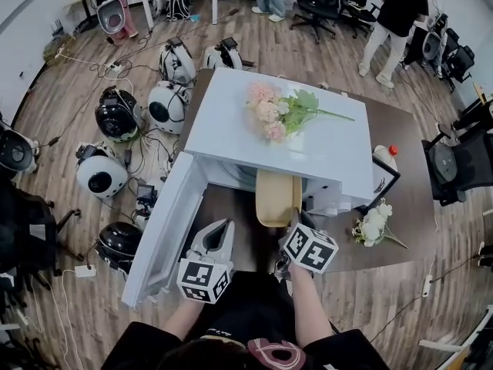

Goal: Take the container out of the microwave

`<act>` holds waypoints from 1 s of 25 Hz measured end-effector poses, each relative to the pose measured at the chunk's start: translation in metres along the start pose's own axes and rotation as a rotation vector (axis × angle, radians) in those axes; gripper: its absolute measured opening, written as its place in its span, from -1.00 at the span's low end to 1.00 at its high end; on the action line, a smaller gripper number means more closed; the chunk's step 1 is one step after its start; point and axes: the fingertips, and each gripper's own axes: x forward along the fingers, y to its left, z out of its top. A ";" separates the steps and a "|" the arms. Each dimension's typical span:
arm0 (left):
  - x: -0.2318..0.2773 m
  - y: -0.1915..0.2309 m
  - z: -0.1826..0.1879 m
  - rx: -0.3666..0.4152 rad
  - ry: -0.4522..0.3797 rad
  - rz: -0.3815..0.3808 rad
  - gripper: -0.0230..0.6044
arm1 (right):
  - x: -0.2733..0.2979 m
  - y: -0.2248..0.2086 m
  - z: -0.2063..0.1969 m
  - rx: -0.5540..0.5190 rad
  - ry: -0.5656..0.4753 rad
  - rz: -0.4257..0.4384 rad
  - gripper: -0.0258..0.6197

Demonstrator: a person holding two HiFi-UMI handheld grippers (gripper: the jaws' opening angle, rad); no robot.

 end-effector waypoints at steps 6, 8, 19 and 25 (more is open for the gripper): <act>-0.003 -0.010 -0.004 0.010 0.003 -0.028 -0.90 | -0.024 -0.014 -0.023 0.001 0.017 -0.008 -0.82; -0.003 -0.012 -0.006 0.012 0.005 -0.037 -0.90 | -0.030 -0.017 -0.027 -0.003 0.020 -0.009 -0.82; -0.003 -0.012 -0.015 0.022 0.025 -0.059 -0.90 | -0.049 -0.016 -0.039 0.004 0.003 -0.008 -0.82; -0.003 -0.016 -0.013 0.026 0.024 -0.071 -0.90 | -0.052 -0.016 -0.037 0.011 -0.010 -0.016 -0.82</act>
